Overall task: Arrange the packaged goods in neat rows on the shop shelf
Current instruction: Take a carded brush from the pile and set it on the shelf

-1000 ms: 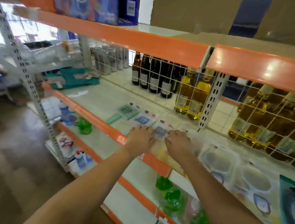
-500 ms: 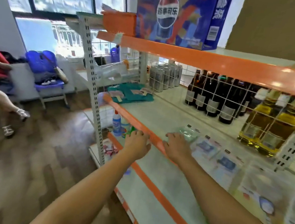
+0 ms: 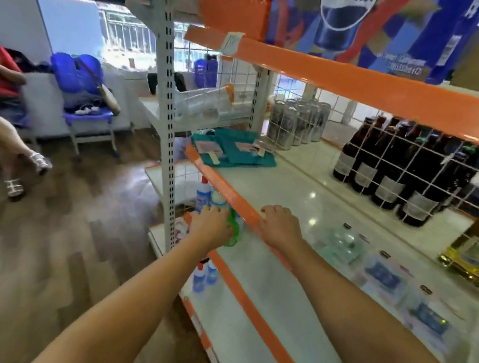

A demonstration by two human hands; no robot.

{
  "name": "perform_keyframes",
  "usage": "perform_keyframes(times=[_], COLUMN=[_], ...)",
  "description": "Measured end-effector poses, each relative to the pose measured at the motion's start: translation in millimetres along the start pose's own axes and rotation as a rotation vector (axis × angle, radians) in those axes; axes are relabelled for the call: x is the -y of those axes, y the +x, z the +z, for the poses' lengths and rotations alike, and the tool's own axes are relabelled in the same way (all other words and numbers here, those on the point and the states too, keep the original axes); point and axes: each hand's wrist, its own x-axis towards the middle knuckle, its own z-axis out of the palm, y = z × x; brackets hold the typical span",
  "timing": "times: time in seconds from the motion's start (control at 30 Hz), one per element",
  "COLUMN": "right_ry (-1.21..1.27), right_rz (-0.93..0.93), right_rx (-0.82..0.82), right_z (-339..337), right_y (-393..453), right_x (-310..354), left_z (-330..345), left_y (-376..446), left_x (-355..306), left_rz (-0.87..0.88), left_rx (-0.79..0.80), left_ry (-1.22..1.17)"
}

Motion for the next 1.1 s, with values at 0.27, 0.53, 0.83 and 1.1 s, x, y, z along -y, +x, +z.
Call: perform_keyframes(times=[0.27, 0.53, 0.83, 1.1], right_ry=[0.004, 0.03, 0.151, 0.287], right_rz=[0.002, 0.081, 0.369, 0.564], right_rx=[0.003, 0.088, 0.027, -0.064], right_z=[-9.4, 15.3, 20.0, 24.6], right_y=[98.4, 151.6, 226.8, 273.3], right_x=[-8.4, -13.3, -0.7, 8.9], left_z=[-16.4, -4.7, -22.9, -30.1], left_y=[96.8, 150.9, 248.1, 318.3], left_x=[19.0, 26.4, 51.8, 70.3], left_rz=[-0.037, 0.094, 0.37, 0.513], left_rx=[0.0, -0.009, -0.072, -0.007], left_ry=[0.032, 0.031, 0.048, 0.061])
